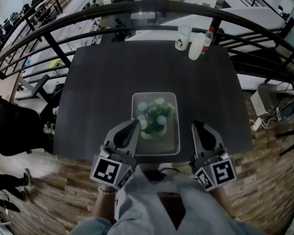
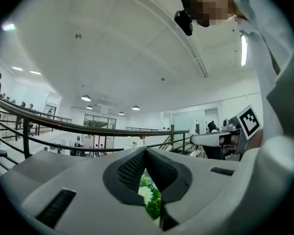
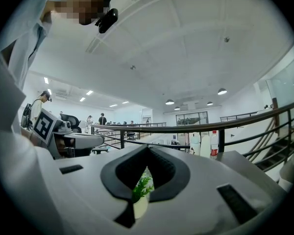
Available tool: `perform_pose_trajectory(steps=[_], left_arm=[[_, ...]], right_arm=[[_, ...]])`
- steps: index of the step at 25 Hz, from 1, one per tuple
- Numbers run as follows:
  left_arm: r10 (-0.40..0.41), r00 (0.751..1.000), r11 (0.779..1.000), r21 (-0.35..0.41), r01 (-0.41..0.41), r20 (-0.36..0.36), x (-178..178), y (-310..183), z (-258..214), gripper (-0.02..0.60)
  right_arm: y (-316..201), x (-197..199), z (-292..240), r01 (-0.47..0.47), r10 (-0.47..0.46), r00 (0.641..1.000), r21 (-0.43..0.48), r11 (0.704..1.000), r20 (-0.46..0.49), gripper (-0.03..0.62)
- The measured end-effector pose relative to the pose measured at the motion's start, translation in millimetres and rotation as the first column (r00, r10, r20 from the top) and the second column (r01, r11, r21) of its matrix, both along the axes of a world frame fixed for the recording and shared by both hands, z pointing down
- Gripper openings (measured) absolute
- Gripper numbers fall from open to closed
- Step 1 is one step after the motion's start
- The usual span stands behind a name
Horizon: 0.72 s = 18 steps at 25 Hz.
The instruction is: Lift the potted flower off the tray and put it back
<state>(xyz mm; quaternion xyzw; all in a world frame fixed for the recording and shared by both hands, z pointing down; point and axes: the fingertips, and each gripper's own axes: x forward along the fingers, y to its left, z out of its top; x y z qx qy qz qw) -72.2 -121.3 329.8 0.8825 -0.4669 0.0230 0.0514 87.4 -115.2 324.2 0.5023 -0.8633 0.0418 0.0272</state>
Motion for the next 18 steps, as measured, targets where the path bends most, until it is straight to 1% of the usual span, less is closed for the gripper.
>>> perform_pose_trajectory(steps=[3, 7, 14, 18], left_arm=[[0.013, 1.0, 1.0, 0.027, -0.013, -0.007, 4, 0, -10, 0.002], [0.033, 0.999, 0.999, 0.037, -0.032, -0.024, 11, 1, -13, 0.002], [0.043, 0.999, 0.998, 0.043, -0.043, -0.002, 13, 3, -14, 0.002], [0.046, 0.999, 0.997, 0.059, -0.045, -0.014, 16, 5, -19, 0.002]], right_arm=[[1, 2, -2, -0.007, 0.007, 1.0, 0.006, 1.0, 0.004, 0.003], [1, 3, -2, -0.013, 0.013, 1.0, 0.012, 1.0, 0.006, 0.003], [3, 3, -4, -0.006, 0.006, 1.0, 0.019, 1.0, 0.0, 0.003], [5, 2, -4, 0.002, -0.002, 1.0, 0.023, 1.0, -0.006, 0.003]])
